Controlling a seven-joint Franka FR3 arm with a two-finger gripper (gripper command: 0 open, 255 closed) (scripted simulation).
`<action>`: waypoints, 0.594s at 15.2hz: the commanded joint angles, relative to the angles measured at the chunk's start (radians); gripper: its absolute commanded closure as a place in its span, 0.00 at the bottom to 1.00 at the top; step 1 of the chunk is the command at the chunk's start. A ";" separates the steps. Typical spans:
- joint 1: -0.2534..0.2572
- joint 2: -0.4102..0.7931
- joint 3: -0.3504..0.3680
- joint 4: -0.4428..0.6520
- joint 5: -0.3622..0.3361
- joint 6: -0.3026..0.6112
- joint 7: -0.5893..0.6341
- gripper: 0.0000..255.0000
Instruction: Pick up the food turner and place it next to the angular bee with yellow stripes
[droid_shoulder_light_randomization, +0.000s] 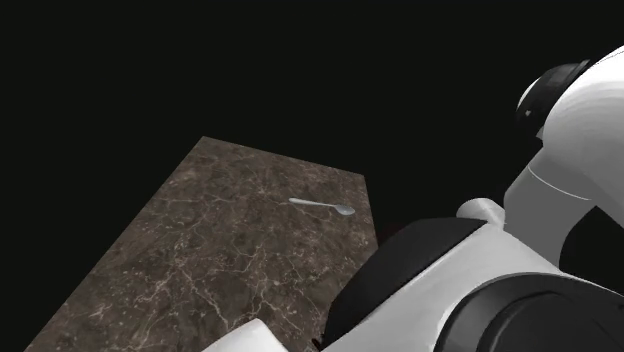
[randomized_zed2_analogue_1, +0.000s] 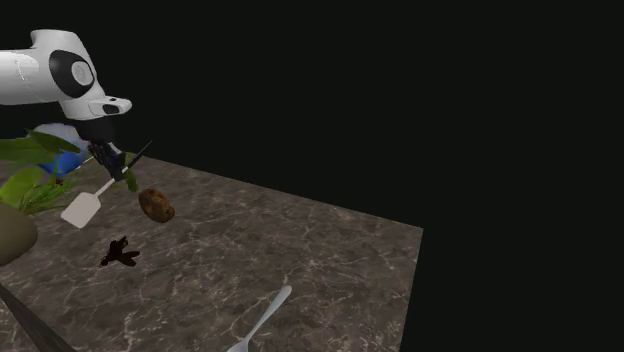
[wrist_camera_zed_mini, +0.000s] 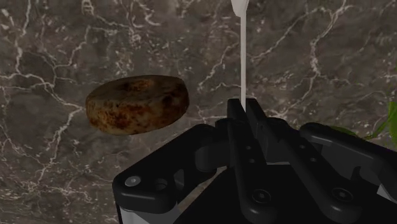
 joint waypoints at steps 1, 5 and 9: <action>0.002 0.008 -0.001 -0.021 -0.008 0.028 0.007 1.00; 0.005 0.029 -0.005 -0.055 -0.026 0.076 0.021 1.00; 0.010 0.052 -0.010 -0.085 -0.048 0.123 0.037 1.00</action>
